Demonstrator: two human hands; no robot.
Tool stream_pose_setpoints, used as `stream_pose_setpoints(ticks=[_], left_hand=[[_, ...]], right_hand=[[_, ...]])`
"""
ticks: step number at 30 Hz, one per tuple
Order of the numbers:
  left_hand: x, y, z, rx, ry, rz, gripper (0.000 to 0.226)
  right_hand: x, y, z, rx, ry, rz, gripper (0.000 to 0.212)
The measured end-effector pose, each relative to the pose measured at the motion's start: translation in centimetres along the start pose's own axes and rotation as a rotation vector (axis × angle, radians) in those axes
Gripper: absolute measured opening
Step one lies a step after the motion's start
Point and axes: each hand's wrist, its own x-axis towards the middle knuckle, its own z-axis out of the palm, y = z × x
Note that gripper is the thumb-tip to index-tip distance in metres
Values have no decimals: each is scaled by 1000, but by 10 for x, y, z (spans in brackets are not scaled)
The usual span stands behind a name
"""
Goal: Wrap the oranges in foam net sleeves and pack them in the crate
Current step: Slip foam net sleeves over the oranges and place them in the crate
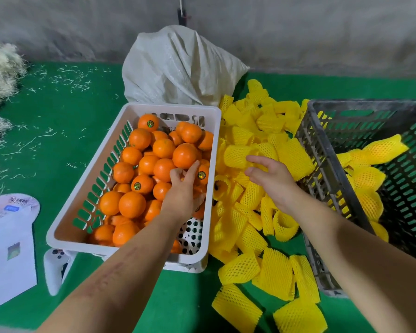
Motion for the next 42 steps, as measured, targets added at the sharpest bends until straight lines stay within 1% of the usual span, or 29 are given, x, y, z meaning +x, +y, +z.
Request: stream_pose_setpoints(ticks=[3,5,7,10,13,16,18,20,22,24,26,28,29,31,32,33,34,36,38,40,42], left_hand=[[1,4,-1,-74,31,-16,72],[1,4,-1,-114,44,-29,64],[-1,5,-3,-118,54,-20,65],[-4,7,-10,-112,43,6,79],[-6,9,-24,-138,62,3,75],[-12,15,-42,-289,125,-89,70],[-20,27,-51,-399,182,-101,65],[-30,48,-54,-652,182,-77,58],[-40,74,-51,-963,104,-73,51],[-49,98,-42,-1136,42,-88,52],[-54,115,-32,-1223,-38,-99,56],[-59,119,-23,-1233,-110,-108,60],[-60,118,-23,-1220,-135,-107,61],[-62,113,-26,-1253,-185,-108,63],[-63,111,-28,-1295,-228,-123,64],[-63,110,-29,-1333,-283,-138,64],[-63,110,-30,-1362,-344,-149,65],[-64,113,-30,-1391,-462,-149,71],[-64,116,-30,-1403,-532,-146,85],[-65,115,-32,-1438,-549,-173,105],[-66,112,-35,-1451,-565,-158,105]], right_hand=[[0,-5,7,32,-54,7,23],[-3,-10,12,13,-72,-12,23],[-7,-11,17,-36,-75,-57,23],[-18,-12,17,-67,-12,-132,24],[-36,-6,13,10,67,-177,29],[-54,1,6,33,91,-194,49],[-61,5,1,75,90,-172,62],[-67,4,0,89,90,-175,60],[-73,-1,1,89,116,-195,45],[-79,-8,4,164,162,-193,26],[-84,-8,3,213,227,-171,20],[-88,-3,-2,191,297,-115,7],[-89,-2,-6,139,324,-69,3],[-87,3,-14,-64,365,34,10],[-88,2,-17,-151,386,51,11],[-89,1,-18,-175,400,28,14],[-90,-2,-17,-131,412,-21,21],[-91,-5,-12,-51,420,-102,26],[-92,-8,-4,-72,359,-119,22],[-94,-6,2,-124,257,-108,15],[-97,-3,5,-170,177,-116,25]])
